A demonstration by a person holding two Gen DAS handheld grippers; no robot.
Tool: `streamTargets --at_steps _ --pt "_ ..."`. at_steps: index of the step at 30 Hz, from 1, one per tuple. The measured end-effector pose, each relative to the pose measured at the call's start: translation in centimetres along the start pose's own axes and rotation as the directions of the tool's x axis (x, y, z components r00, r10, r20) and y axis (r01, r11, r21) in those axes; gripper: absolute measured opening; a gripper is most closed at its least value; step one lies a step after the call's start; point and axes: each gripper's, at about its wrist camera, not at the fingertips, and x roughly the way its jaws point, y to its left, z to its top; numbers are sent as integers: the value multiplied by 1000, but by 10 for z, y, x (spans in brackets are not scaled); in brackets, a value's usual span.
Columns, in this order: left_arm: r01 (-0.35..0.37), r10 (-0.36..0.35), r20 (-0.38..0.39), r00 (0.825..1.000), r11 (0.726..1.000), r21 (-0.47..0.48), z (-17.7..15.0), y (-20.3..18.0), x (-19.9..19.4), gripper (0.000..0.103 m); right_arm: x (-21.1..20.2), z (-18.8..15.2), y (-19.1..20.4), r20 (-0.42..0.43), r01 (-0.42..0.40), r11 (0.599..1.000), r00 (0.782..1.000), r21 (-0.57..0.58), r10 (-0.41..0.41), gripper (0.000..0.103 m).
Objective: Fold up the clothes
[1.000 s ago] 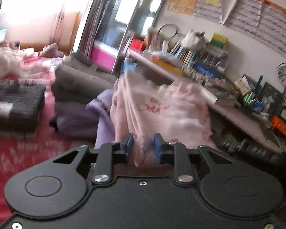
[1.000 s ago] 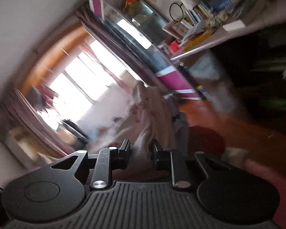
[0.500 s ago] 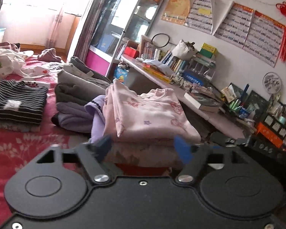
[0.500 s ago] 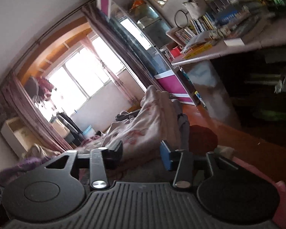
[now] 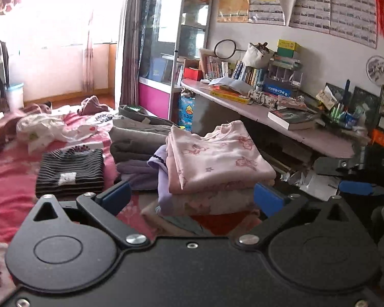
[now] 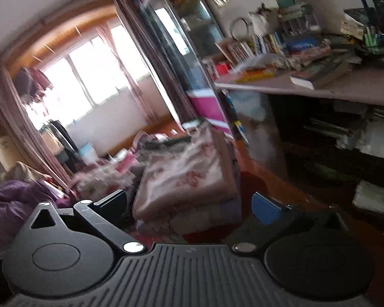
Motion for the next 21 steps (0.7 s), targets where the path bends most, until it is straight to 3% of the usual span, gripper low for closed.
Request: streamTargets --at_steps 5,13,21 --pt "-67 65 18 998 993 94 0 -17 -14 103 -8 0 8 -30 49 998 998 -33 -50 103" --pt "-54 55 -4 998 994 97 -3 -26 -23 103 -22 -6 19 -47 86 992 995 -93 -91 103" --pt "-30 31 -37 999 999 36 -11 -24 -30 103 -33 -14 31 -54 105 983 992 -148 -114 103"
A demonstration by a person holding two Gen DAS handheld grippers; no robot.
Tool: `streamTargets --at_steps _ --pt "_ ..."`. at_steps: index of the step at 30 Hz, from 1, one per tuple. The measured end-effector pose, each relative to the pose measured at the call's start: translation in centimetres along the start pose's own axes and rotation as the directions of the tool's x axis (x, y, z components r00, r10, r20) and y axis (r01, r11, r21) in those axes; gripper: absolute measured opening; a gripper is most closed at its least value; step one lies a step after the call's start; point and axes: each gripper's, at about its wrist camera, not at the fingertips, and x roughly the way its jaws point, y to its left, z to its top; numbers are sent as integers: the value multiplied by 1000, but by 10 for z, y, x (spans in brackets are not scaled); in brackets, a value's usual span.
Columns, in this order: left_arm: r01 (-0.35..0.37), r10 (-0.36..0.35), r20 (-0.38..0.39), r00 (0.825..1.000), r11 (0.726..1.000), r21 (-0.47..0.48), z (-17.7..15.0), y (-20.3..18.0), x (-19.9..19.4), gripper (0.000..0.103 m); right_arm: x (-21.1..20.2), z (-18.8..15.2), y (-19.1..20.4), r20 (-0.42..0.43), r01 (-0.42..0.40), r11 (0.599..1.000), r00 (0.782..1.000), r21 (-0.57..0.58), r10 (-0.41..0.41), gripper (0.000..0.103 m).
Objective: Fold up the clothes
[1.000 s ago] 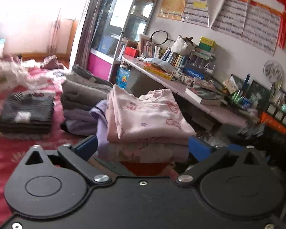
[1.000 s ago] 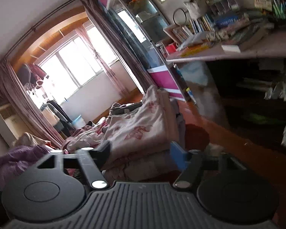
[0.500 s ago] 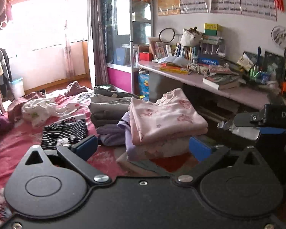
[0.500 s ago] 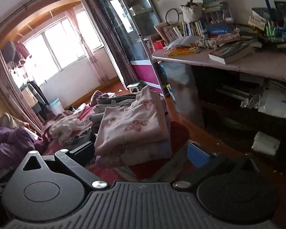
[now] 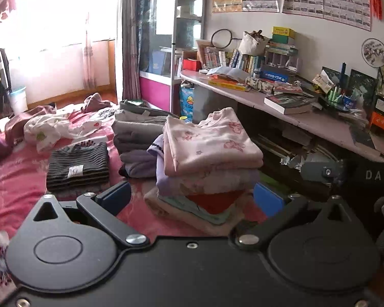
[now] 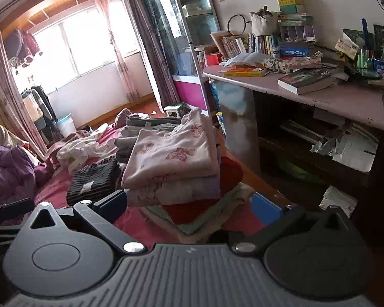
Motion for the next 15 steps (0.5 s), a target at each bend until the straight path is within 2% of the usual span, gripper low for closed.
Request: streamTargets --at_steps 11,15 --pt "7 -7 10 1000 1000 7 -6 -4 -12 103 -7 -5 13 -30 -2 999 1000 -33 1 103" --pt "18 -19 38 999 1000 12 -10 -4 -16 103 -9 -8 16 -35 -7 999 999 -35 6 103"
